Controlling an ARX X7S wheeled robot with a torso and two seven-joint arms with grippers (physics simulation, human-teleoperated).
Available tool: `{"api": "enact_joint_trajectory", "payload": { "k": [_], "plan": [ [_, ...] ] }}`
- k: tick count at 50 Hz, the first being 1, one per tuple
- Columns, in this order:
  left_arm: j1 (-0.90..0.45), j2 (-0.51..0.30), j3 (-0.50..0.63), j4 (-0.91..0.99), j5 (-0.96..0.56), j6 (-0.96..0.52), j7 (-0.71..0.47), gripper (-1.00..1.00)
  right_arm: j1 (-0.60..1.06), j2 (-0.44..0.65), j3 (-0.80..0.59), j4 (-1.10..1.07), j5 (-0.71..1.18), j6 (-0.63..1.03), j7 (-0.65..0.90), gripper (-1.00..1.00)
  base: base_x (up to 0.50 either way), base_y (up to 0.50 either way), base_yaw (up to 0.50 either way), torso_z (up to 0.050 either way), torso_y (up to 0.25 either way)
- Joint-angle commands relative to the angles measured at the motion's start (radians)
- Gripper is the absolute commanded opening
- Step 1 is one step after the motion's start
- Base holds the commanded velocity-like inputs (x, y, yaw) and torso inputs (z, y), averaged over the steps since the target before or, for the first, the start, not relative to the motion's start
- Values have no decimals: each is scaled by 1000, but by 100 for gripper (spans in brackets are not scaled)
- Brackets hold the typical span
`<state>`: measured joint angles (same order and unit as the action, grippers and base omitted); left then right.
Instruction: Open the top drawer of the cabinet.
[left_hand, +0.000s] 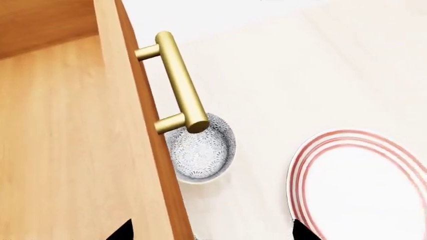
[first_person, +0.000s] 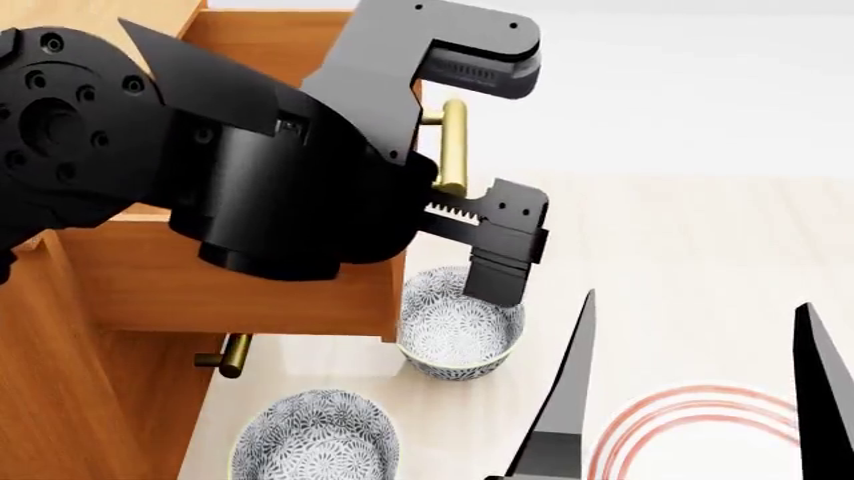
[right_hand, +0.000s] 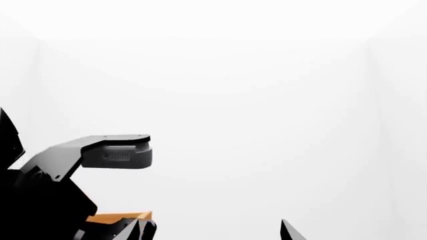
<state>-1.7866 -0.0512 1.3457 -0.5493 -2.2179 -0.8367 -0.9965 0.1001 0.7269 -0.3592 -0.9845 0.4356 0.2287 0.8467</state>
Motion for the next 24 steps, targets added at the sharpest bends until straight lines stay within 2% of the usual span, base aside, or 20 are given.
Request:
{"api": "enact_joint_trajectory", "payload": {
  "k": [1, 14, 24],
  "plan": [
    [11, 48, -5, 122, -407, 75, 113, 100, 2, 4, -3, 0, 1, -2, 4, 100, -17, 0, 0, 0, 0],
    [-134, 50, 190, 179, -531, 188, 256, 100, -1, 11, 0, 1, 4, -10, 9, 100, -7, 0, -2, 0, 0],
    [-165, 51, 236, 223, -564, 237, 295, 100, 3, 16, 0, -5, 10, -6, 16, 100, -3, -2, -5, 0, 0]
  ]
}}
